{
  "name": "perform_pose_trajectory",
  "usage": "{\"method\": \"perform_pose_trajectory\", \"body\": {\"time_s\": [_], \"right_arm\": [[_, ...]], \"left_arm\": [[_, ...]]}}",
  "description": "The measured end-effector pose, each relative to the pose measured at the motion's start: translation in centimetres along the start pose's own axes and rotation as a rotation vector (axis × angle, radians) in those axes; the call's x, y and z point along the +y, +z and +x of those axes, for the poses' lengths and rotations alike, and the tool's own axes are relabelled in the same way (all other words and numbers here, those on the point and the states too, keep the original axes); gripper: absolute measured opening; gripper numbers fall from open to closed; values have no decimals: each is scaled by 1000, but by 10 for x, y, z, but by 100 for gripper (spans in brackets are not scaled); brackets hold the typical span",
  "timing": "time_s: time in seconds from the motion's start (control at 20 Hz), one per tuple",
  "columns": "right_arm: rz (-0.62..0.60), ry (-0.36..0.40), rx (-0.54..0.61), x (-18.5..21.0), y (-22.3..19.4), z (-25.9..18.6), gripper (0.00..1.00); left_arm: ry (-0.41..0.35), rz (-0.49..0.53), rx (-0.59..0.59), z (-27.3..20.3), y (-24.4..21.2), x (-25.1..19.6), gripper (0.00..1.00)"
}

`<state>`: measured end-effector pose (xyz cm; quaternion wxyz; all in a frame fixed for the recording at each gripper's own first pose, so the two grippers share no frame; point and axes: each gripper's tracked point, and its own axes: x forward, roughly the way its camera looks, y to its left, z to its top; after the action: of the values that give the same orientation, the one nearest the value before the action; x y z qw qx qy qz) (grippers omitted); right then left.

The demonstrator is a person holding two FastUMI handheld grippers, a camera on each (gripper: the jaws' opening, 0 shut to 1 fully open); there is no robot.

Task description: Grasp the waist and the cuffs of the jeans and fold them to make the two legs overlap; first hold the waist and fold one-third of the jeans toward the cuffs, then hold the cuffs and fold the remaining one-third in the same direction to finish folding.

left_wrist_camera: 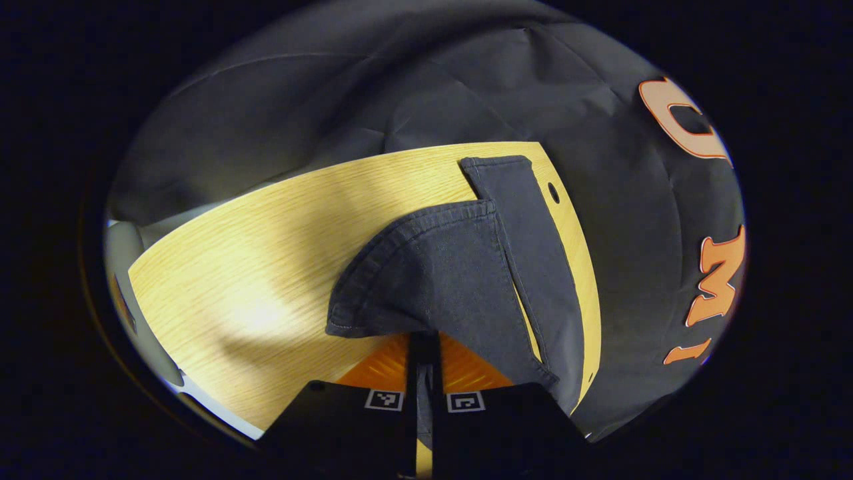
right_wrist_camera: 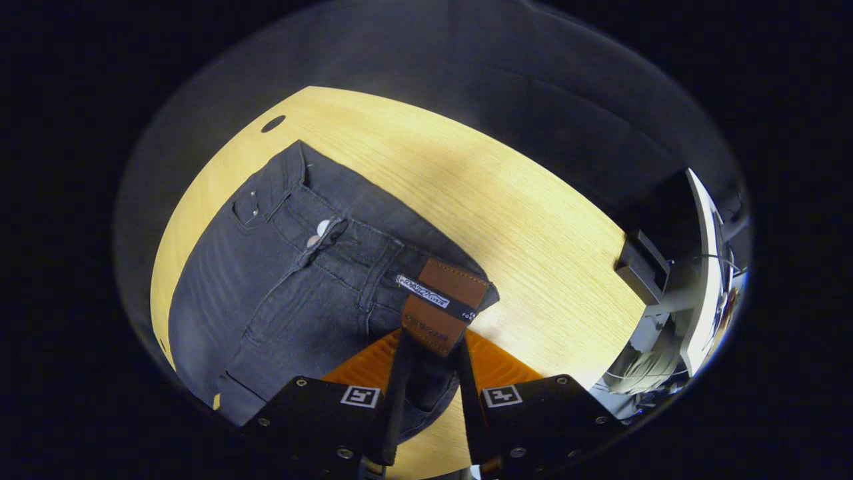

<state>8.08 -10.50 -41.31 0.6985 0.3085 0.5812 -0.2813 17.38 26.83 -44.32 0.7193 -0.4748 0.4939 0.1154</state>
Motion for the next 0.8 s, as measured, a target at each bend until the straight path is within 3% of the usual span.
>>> {"method": "perform_pose_trajectory", "body": {"time_s": [0.05,0.1,0.55,0.8], "right_arm": [[88,30,-13,-1,3,-2,42],[138,64,-7,6,1,-1,15],[286,283,-8,17,6,-22,16],[316,407,-50,39,18,-61,16]], "left_arm": [[2,7,3,-1,0,0,9],[-2,15,2,-1,1,-1,9],[-57,110,-88,-29,14,-17,10],[-124,199,-131,-65,27,-55,10]]}}
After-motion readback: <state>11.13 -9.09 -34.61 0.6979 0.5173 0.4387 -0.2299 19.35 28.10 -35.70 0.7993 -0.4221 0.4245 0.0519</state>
